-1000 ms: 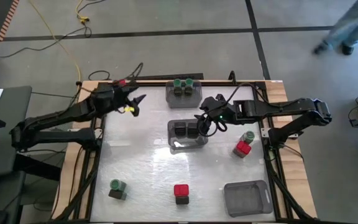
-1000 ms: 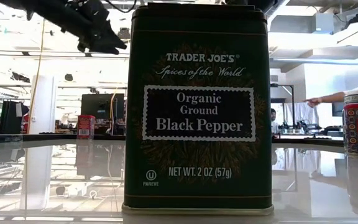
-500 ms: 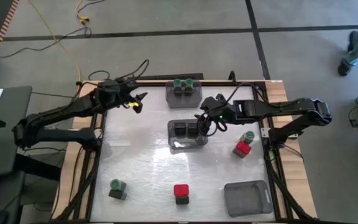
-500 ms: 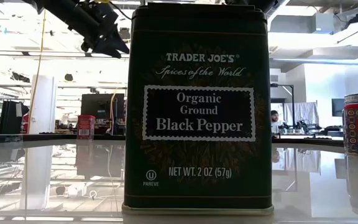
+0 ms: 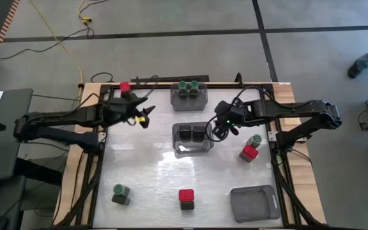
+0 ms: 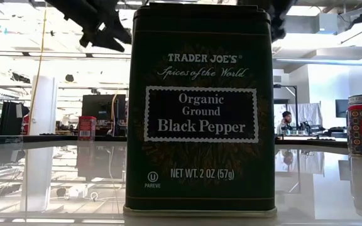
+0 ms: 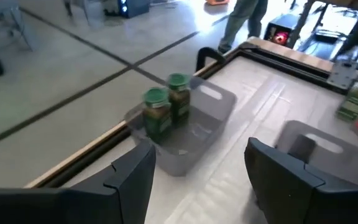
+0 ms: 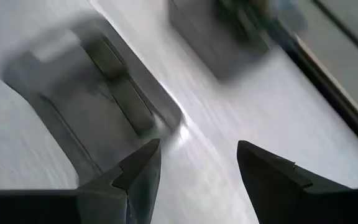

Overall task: Sort spices by type
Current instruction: Put the red seasoning can into the bottom black bin

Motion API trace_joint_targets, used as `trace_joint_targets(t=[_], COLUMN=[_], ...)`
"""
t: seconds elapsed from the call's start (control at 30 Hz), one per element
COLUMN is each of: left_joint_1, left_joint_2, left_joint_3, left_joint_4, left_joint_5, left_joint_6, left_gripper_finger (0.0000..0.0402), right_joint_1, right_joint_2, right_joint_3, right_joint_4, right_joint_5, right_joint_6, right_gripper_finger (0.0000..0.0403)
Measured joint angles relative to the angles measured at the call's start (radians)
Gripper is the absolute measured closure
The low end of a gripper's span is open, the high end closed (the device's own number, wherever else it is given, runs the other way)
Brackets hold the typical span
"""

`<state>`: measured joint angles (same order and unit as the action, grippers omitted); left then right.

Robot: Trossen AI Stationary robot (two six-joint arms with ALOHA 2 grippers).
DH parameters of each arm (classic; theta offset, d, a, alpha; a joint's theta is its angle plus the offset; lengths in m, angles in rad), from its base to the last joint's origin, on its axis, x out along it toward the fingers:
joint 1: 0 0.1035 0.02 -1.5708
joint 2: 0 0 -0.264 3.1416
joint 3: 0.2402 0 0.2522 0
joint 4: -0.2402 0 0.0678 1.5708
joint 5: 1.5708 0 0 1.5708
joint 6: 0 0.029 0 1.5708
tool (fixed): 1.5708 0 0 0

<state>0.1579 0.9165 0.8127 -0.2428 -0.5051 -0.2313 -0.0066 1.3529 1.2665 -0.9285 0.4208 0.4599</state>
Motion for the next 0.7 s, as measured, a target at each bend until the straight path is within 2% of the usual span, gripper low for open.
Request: trace_joint_targets(t=[0.13, 0.33, 0.43, 0.57, 0.7], left_joint_1=[-0.107, -0.162, -0.181, -0.218, -0.246], left_joint_2=[0.0, 0.0, 0.0, 0.0, 0.0], left_joint_3=[0.0, 0.0, 0.0, 0.0, 0.0], left_joint_4=[0.009, 0.006, 0.021, 0.007, 0.006], left_joint_5=[-0.05, -0.042, -0.024, -0.023, -0.022], left_joint_6=[-0.001, 0.034, -0.027, -0.032, -0.039], left_gripper_finger=[0.0168, 0.0168, 0.0169, 0.0169, 0.0169], right_joint_1=[-0.002, -0.002, 0.021, 0.08, 0.127], right_joint_2=[0.0, -0.001, -0.001, -0.021, -0.043], right_joint_3=[0.045, 0.056, 0.043, 0.002, -0.054], right_joint_4=[-0.227, -0.443, -0.481, -0.478, -0.48], right_joint_5=[0.0, 0.0, -0.017, -0.038, -0.133], right_joint_6=[0.119, 0.162, 0.202, 0.245, 0.316], right_gripper_finger=[0.0163, 0.0163, 0.0164, 0.0169, 0.0176])
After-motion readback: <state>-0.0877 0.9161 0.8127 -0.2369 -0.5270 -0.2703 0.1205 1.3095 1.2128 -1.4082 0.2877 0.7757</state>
